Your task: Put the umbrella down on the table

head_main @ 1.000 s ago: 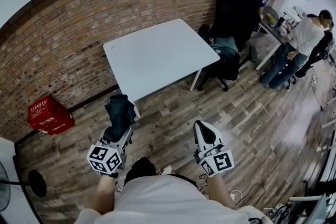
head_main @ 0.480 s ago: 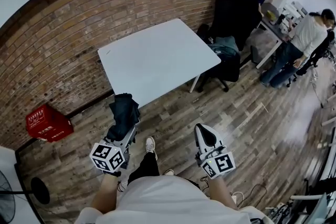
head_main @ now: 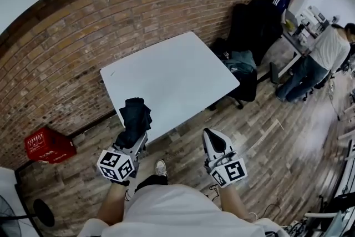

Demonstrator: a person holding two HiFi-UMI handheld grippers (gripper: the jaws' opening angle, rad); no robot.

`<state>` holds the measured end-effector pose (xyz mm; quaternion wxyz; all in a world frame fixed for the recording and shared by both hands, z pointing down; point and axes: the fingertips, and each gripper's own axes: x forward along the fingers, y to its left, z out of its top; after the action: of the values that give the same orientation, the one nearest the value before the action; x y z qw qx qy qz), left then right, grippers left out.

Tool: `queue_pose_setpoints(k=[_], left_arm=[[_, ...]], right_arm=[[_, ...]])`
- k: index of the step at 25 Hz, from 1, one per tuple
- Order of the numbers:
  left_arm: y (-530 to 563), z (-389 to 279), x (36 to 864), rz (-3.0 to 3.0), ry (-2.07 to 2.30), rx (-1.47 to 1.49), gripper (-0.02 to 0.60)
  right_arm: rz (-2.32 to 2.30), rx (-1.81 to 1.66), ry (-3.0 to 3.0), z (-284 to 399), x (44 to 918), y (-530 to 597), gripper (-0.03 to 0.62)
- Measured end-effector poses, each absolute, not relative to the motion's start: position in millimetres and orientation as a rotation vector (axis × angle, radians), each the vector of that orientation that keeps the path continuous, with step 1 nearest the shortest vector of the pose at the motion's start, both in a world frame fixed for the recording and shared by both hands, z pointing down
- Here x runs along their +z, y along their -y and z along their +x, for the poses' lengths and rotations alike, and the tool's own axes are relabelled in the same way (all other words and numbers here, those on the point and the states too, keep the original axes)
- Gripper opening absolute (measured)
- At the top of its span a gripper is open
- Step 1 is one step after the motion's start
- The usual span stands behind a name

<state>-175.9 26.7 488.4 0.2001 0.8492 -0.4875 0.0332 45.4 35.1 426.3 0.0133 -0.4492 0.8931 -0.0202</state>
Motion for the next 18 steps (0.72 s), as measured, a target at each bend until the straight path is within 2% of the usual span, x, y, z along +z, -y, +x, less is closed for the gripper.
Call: queue_pose_setpoints(k=[10,18], left_arm=[[41.1,-199.8,510.0,2.361,1.278,0.087,0.225],[59.1,-176.3,526.2,2.371,1.153,0.107,0.225]], right_arm=[[-1.488,-0.049,-2.784,12.5,434.4,31.2,0.019],[-1.582,-0.051,-2.763,22.1,436.5,46.2,0.020]])
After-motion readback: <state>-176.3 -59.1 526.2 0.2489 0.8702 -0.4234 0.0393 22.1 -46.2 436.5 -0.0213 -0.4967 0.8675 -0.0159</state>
